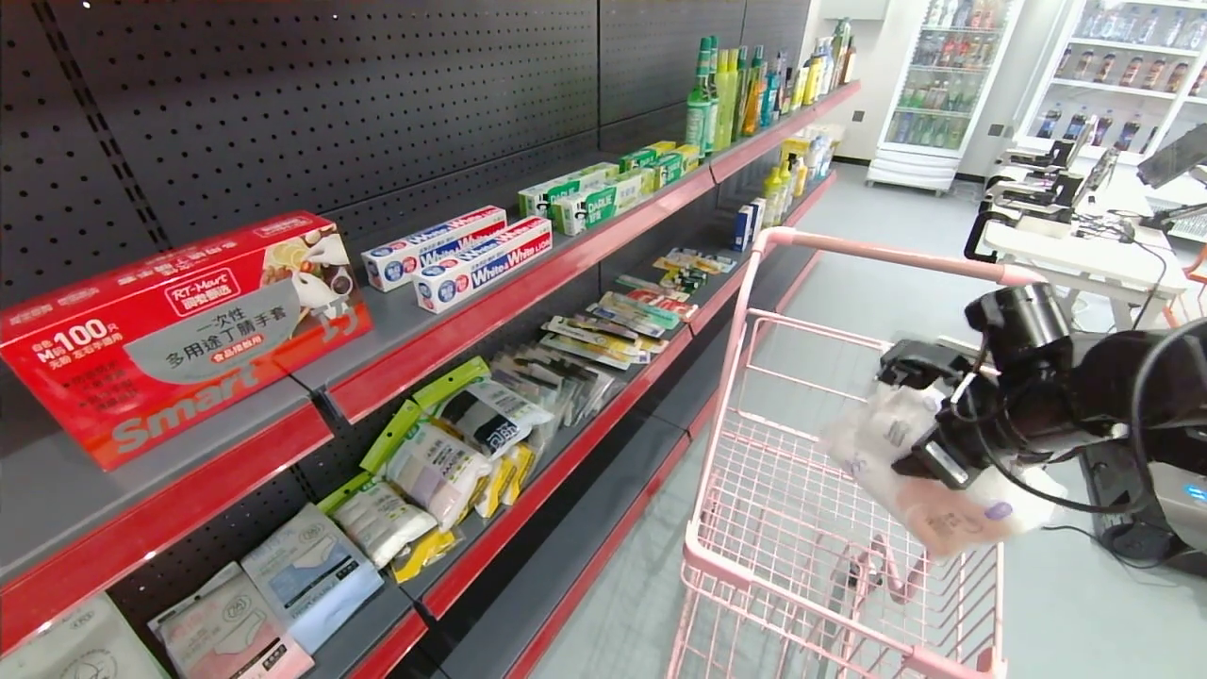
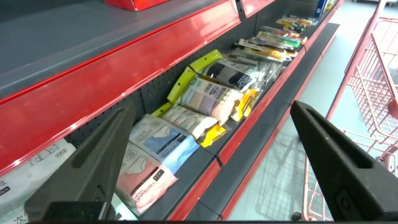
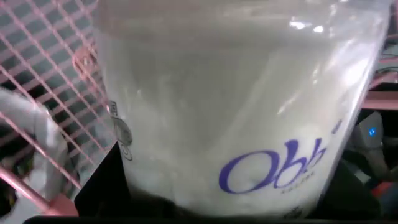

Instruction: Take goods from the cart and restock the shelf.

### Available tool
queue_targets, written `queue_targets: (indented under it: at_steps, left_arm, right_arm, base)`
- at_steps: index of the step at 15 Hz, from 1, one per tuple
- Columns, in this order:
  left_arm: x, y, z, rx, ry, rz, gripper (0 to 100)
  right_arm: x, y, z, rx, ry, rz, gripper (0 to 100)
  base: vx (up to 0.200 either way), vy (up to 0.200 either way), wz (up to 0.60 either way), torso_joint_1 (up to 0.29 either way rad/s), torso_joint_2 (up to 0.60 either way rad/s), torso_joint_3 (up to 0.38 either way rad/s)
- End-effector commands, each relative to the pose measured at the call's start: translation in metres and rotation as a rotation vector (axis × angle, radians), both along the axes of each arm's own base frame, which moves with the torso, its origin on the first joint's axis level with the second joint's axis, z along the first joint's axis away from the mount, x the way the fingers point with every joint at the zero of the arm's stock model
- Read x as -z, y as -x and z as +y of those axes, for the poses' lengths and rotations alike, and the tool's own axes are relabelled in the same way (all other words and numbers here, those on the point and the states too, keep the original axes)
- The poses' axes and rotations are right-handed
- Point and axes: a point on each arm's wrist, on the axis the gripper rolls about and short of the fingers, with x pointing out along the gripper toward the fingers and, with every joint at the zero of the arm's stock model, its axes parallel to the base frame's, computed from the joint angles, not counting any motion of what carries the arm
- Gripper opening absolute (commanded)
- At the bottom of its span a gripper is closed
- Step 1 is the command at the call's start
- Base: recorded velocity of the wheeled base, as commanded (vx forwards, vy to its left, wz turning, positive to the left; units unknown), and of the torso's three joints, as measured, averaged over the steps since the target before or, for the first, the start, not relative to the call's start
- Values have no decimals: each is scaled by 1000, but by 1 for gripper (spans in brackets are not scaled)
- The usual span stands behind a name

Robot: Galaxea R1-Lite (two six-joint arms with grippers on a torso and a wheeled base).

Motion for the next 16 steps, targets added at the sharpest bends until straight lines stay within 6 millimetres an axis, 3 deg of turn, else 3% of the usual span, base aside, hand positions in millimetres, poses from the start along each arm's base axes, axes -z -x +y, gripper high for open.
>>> queue_targets:
  at_steps: [1,2,3,5,6,7,10,16]
  left_arm:
    - [0,0,0,0,0,1,100]
    - [0,0,0,-1,0,1,100]
    - [0,0,0,-1,0,1,100]
    - [0,0,0,0,0,1,100]
    - [0,0,0,0,0,1,100]
    - [0,0,0,-1,0,1,100]
    - [0,0,0,0,0,1,100]
    - [0,0,0,-1,0,1,100]
  right_arm:
    - [-65,41,-2,149,-154,-321,0]
    - [-74,51,-2,179,-183,-387,0]
    - [-91,87,-5,216,-221,-508,0]
    - [-94,153,-12,228,-225,-597,0]
    - [-94,153,-12,228,-225,-597,0]
    - [-84,204,-15,234,-227,-665,0]
    - [-89,228,-15,207,-241,-748,0]
    - [-85,239,-19,243,-215,-772,0]
  base:
    - [0,0,0,0,0,0]
    - [0,0,0,0,0,0]
    - [0,0,0,0,0,0]
    - [0,0,0,0,0,0]
    - [0,0,0,0,0,0]
    - [0,0,0,0,0,0]
    - [0,0,0,0,0,0]
    - [0,0,0,141,-326,-175]
